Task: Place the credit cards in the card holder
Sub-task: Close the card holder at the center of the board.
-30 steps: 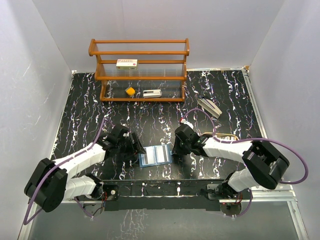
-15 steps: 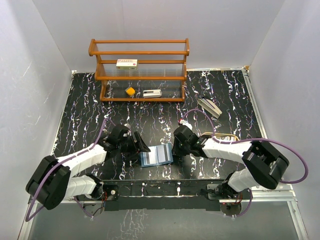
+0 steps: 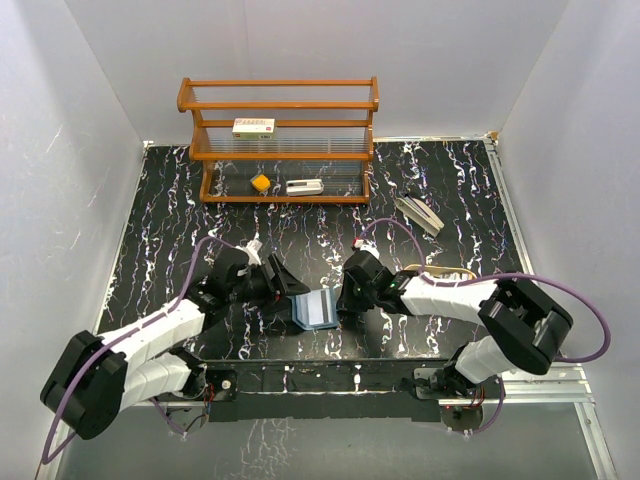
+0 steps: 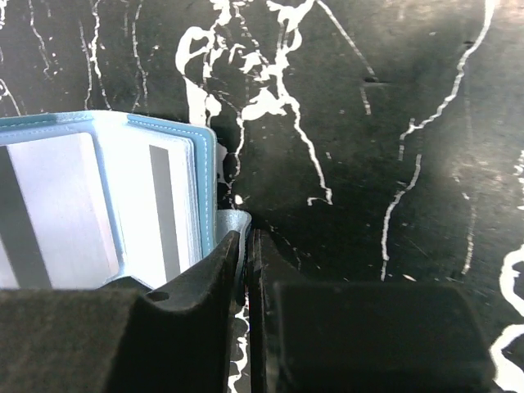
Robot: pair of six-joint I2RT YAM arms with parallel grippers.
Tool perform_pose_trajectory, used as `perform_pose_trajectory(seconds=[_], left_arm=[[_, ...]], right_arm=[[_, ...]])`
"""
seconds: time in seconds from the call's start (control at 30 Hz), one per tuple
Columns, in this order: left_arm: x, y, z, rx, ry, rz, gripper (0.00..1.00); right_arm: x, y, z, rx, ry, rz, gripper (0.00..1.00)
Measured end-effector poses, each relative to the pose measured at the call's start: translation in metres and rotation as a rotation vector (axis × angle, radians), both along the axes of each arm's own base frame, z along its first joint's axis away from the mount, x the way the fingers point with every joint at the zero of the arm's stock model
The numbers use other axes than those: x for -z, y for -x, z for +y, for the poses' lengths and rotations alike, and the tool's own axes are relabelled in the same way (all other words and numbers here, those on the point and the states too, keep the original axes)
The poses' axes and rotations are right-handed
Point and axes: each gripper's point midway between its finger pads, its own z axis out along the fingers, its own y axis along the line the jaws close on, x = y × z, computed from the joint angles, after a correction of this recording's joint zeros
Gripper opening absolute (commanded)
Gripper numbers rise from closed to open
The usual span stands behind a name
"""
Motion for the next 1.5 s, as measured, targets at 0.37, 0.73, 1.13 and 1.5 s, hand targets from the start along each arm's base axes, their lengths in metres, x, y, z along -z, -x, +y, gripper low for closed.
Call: perform_pose_trajectory(seconds=[0.37,0.73,1.13,1.5], left_arm=[[0.006,0.003,-0.015,0.065,0.069,0.019,0.66],[0.017,-0.001,-0.022,0.123,0.025,0.015,0.67],[0.008,-0.007,-0.028,0.165,0.009,-0.035,0.69],[0.018,-0.007,-0.031,0.184,-0.003,-0.004,0.54]], right_arm=[[-0.002,0.001,0.01,-0.032,-0.021,-0.005,0.16],[-0.003,0.006,-0.004,-0.039,0.04,-0.007,0.19],[-0.015,0.004,-0.006,-0.037,0.029,-0.04,0.25],[-0.018,0.003,-0.005,-0.039,0.021,-0.047,0.31]])
